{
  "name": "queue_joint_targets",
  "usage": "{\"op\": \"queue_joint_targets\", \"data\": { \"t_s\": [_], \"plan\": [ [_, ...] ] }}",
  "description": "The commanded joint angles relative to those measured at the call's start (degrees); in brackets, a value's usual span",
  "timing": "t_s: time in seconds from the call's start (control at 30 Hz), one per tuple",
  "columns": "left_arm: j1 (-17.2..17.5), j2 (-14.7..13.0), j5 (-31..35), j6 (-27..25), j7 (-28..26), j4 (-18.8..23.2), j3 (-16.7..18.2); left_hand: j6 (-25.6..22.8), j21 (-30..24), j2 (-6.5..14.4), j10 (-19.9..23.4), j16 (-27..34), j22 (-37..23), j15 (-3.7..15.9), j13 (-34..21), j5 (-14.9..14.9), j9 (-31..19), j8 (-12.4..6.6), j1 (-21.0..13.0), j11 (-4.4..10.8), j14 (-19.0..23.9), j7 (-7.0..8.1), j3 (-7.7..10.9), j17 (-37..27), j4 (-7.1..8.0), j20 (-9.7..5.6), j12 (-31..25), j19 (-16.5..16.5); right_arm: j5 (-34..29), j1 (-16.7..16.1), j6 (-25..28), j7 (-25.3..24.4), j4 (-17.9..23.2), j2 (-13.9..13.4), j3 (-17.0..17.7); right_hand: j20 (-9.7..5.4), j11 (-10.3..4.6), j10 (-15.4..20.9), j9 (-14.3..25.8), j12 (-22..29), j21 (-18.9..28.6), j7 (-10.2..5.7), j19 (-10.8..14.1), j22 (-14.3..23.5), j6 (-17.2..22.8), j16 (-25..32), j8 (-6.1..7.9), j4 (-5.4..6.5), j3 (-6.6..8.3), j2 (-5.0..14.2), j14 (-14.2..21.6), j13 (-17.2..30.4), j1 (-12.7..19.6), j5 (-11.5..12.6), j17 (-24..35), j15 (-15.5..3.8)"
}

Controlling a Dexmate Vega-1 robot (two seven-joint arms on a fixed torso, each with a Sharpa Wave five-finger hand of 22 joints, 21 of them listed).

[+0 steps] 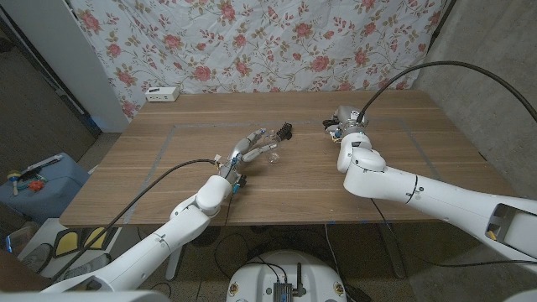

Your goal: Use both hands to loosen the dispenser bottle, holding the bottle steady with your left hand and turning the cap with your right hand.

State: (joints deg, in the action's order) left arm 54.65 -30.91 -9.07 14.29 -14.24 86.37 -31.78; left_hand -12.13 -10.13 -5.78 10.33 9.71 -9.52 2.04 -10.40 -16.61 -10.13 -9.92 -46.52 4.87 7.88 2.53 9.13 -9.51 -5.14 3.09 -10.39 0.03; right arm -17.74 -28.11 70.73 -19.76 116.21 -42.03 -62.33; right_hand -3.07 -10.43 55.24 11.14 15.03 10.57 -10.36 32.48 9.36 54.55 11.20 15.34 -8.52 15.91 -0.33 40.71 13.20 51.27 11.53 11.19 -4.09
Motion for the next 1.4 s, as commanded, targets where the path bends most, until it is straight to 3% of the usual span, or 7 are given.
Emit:
{"op": "queue_joint_targets", "data": {
  "t_s": [0.03, 0.6, 1.03, 1.23, 1.4],
  "plan": [
    [0.9, 0.1, -4.2, 4.0, 1.9, -0.3, 2.0, 0.4, 0.0, -0.3, -0.2, 0.1, -0.2, 0.26, -0.2, -0.2, -0.1, -0.15, 1.0, -0.32, -0.6, -0.17, -0.59, -0.1, 0.29, 0.48, -0.3, -0.7, -2.8, -3.0, -2.9, -1.9, -3.5, 2.1, 1.1, -2.12, -0.05, 0.0, 0.2, 0.1, -0.1, -0.32, -0.3, 0.1, 0.0, -0.2, -0.16, -0.09, 0.53, -0.34, 0.1, 0.3, 0.1, 0.5, 0.2, -8.79],
    [2.7, 3.1, -10.9, 11.8, 3.0, -2.0, 5.7, -0.4, -0.4, 0.2, 0.4, 0.5, -0.3, 0.17, -0.2, -0.5, -0.1, -0.79, 4.0, -0.27, -0.5, -0.32, -2.12, -0.1, 1.96, 0.52, -0.9, -0.7, -4.4, -7.1, -8.1, -2.9, -9.1, 5.4, 4.1, -2.22, -0.2, -0.4, 0.2, -0.2, 0.0, -0.46, -0.2, 0.1, -0.2, -0.2, -0.46, -0.03, 0.94, -0.6, 0.1, 0.3, -0.1, 0.6, 0.3, -8.75],
    [2.0, 4.1, -11.1, 12.9, 2.8, -3.6, 6.6, -1.4, -0.6, 1.1, 1.2, 0.7, -0.3, 0.3, -0.2, -0.8, -0.1, -1.03, 4.9, -0.07, 0.3, -0.28, -2.45, 0.0, 2.61, 0.39, -1.2, -0.5, -4.0, -7.8, -9.5, -1.7, -11.4, 7.0, 6.4, -2.22, 0.29, -0.9, 0.2, -0.6, 0.0, -0.35, -0.3, 0.1, -0.6, -0.3, -0.8, 0.09, 1.12, -0.92, -0.1, 0.2, -0.5, 0.6, 0.3, -8.67],
    [1.2, 4.0, -10.8, 12.1, 2.8, -4.0, 6.7, -1.5, -0.6, 1.5, 1.5, 0.7, -0.3, 0.3, -0.2, -0.9, -0.1, -1.0, 5.0, -0.15, 0.4, -0.28, -2.51, 0.0, 2.79, 0.4, -1.3, -0.5, -3.6, -8.0, -9.9, -1.6, -11.9, 7.5, 7.3, -2.07, 0.35, -2.4, 0.3, -1.2, -0.1, -0.19, -0.5, 0.1, -2.3, -0.5, -1.55, 0.45, 1.08, -1.2, -0.8, 0.2, -1.4, 0.6, 0.2, -8.43],
    [0.4, 4.1, -11.3, 12.3, 3.9, -4.9, 6.6, -1.6, -0.6, 1.9, 1.5, 0.6, -0.3, 0.25, -0.2, -0.9, -0.1, -0.98, 5.1, -0.21, 0.4, -0.26, -2.54, 0.0, 2.92, 0.36, -1.2, -0.6, -2.9, -7.9, -10.1, -0.4, -11.3, 7.1, 7.9, -1.58, 1.87, -6.0, 0.4, -2.6, -0.2, 0.33, -1.1, 0.1, -5.8, -0.8, -3.01, 1.13, 0.5, -1.95, -2.9, 0.2, -3.4, 0.5, 0.3, -7.99]
  ]
}}
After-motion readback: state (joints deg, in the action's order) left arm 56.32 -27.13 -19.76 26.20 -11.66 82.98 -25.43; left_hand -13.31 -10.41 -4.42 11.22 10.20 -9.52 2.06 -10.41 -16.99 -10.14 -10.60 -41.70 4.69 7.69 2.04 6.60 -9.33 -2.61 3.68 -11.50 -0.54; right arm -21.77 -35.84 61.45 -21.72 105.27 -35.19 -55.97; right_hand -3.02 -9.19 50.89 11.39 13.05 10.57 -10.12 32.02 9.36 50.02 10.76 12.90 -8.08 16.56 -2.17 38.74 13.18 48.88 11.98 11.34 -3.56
